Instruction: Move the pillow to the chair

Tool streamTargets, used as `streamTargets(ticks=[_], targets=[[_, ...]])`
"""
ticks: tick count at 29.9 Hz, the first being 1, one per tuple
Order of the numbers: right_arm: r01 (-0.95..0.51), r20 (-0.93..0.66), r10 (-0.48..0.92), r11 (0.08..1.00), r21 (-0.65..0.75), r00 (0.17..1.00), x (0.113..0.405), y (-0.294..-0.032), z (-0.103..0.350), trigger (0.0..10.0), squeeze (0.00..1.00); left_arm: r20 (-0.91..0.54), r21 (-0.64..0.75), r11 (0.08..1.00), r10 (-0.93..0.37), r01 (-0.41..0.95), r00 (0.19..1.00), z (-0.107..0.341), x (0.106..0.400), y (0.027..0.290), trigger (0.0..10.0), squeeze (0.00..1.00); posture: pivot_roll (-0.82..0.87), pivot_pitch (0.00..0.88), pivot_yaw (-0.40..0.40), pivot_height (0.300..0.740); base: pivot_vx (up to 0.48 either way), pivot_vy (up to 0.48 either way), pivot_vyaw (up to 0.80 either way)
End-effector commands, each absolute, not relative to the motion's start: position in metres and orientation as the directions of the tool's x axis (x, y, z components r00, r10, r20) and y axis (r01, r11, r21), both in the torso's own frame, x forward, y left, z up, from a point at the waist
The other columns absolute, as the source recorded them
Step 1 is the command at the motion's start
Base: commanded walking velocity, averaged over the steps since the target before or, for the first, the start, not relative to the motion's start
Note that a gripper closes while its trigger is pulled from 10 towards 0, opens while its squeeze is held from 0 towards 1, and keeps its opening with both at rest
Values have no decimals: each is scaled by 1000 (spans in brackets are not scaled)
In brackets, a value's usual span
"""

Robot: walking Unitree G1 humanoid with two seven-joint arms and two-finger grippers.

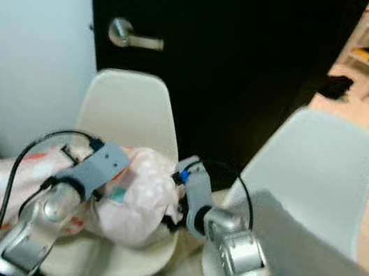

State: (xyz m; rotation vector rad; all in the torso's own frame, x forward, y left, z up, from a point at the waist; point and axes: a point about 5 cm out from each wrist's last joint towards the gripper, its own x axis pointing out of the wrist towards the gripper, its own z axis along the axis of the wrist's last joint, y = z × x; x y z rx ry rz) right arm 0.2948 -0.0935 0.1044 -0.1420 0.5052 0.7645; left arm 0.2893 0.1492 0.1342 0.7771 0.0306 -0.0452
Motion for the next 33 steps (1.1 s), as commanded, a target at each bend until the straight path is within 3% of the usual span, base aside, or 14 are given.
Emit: streamTargets(ticks=[1, 11, 24, 29, 30, 33], targets=[[-700, -475, 632, 713, 47, 612, 294, -89, 108, 10000, 0, 103, 725, 688, -85, -16, 991, 159, 296, 139, 10000, 0, 106, 0, -57, 566, 0, 0, 0], [-693, -467, 631, 719, 54, 619, 294, -89, 110, 10000, 0, 175, 810, 585, -163, -48, 971, 168, 307, 134, 10000, 0, 103, 0, -60, 542, 0, 0, 0], [-695, -469, 629, 718, 43, 621, 293, -90, 111, 10000, 0, 258, 860, 489, -171, -145, 951, 185, 324, 162, 10000, 0, 92, 0, -63, 542, 0, 0, 0], [-687, -469, 618, 726, 31, 631, 293, -90, 113, 10000, 0, 325, 866, 476, -300, -155, 897, 196, 331, 148, 10000, 0, 85, 0, -67, 542, 0, 0, 0], [-675, -455, 609, 737, 23, 649, 296, -91, 117, 10000, 0, 373, 861, 478, -367, -171, 852, 209, 335, 135, 10000, 0, 76, 0, -59, 542, 0, 0, 0], [-668, -448, 602, 744, 16, 661, 298, -91, 119, 10000, 0, 394, 861, 475, -397, -181, 829, 215, 338, 128, 10000, 0, 74, 0, -55, 542, 0, 0, 0]])
